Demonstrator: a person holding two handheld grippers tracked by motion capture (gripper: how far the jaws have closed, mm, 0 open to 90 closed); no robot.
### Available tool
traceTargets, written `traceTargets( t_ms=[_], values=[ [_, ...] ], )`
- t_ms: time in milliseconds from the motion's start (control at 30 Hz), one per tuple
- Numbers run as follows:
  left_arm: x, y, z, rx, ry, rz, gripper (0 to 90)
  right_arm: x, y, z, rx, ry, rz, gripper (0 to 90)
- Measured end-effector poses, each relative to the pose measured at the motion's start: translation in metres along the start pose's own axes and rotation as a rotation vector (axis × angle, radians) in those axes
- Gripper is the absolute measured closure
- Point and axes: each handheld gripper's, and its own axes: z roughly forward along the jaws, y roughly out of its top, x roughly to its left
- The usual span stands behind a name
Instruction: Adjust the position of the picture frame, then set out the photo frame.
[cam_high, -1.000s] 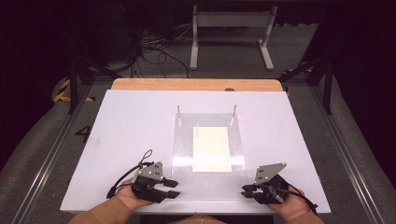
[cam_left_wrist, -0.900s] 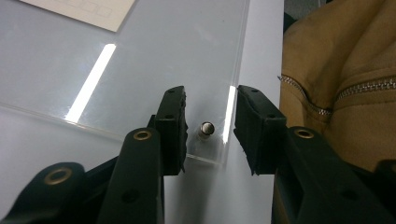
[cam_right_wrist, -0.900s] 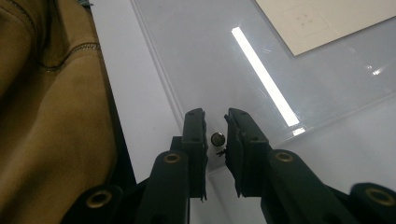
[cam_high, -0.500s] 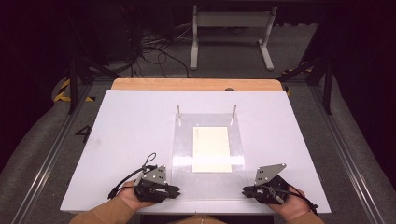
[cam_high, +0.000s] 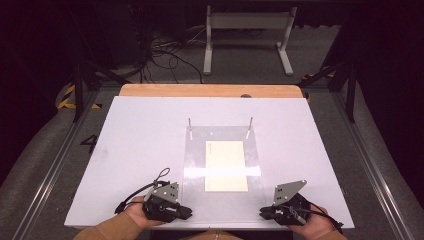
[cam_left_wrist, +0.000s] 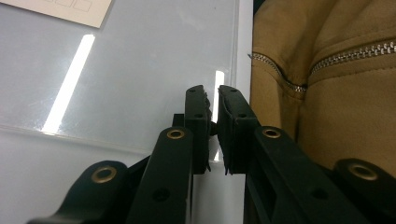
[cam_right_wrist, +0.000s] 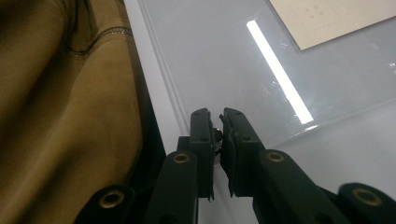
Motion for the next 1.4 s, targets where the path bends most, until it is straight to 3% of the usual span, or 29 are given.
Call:
traceTargets(
  t_ms=[333, 400, 467, 500, 567, 633, 733, 900, 967, 1033, 1100, 1233, 1400],
  values=[
    [0.001, -0.004, -0.003, -0.003, -0.028, -0.009, 78.8, 0.004, -0.001, 0.002, -0.016, 0.029, -0.010, 80.5],
    [0.001, -0.003, -0.008, -0.047, -0.028, -0.019, 70.9, 0.003, -0.001, 0.002, -0.026, 0.034, -0.015, 75.1],
    [0.002, -0.003, -0.011, -0.064, -0.026, -0.019, 67.0, 0.003, 0.000, 0.000, -0.050, 0.015, -0.013, 72.5],
    [0.003, -0.003, -0.014, -0.099, -0.019, -0.024, 67.0, 0.003, 0.000, 0.000, -0.050, 0.015, -0.013, 72.5],
    [0.005, -0.003, -0.021, -0.146, -0.007, -0.033, 62.8, 0.000, 0.003, -0.006, -0.110, -0.012, -0.010, 72.2],
    [0.007, -0.002, -0.026, -0.190, 0.024, -0.032, 61.1, 0.000, 0.006, -0.010, -0.161, -0.034, -0.012, 69.7],
    [0.013, -0.001, -0.036, -0.278, 0.070, -0.068, 58.2, -0.003, 0.013, -0.014, -0.243, -0.075, 0.003, 64.1],
    [0.017, -0.003, -0.048, -0.372, 0.207, -0.104, 56.4, -0.015, 0.016, -0.021, -0.323, -0.119, 0.062, 57.6],
    [0.021, -0.004, -0.051, -0.385, 0.254, -0.114, 55.5, -0.020, 0.017, -0.025, -0.352, -0.141, 0.096, 55.1],
    [0.024, -0.004, -0.053, -0.394, 0.294, -0.126, 54.9, -0.023, 0.018, -0.027, -0.374, -0.181, 0.105, 59.5],
    [0.028, -0.003, -0.055, -0.404, 0.319, -0.135, 54.0, -0.027, 0.021, -0.027, -0.372, -0.180, 0.151, 56.7],
    [0.038, 0.001, -0.061, -0.419, 0.373, -0.146, 53.0, -0.036, 0.034, -0.031, -0.374, -0.240, 0.131, 52.5],
    [0.045, 0.001, -0.068, -0.441, 0.428, -0.173, 51.3, -0.068, 0.053, -0.039, -0.389, -0.289, 0.147, 52.0]
  ],
)
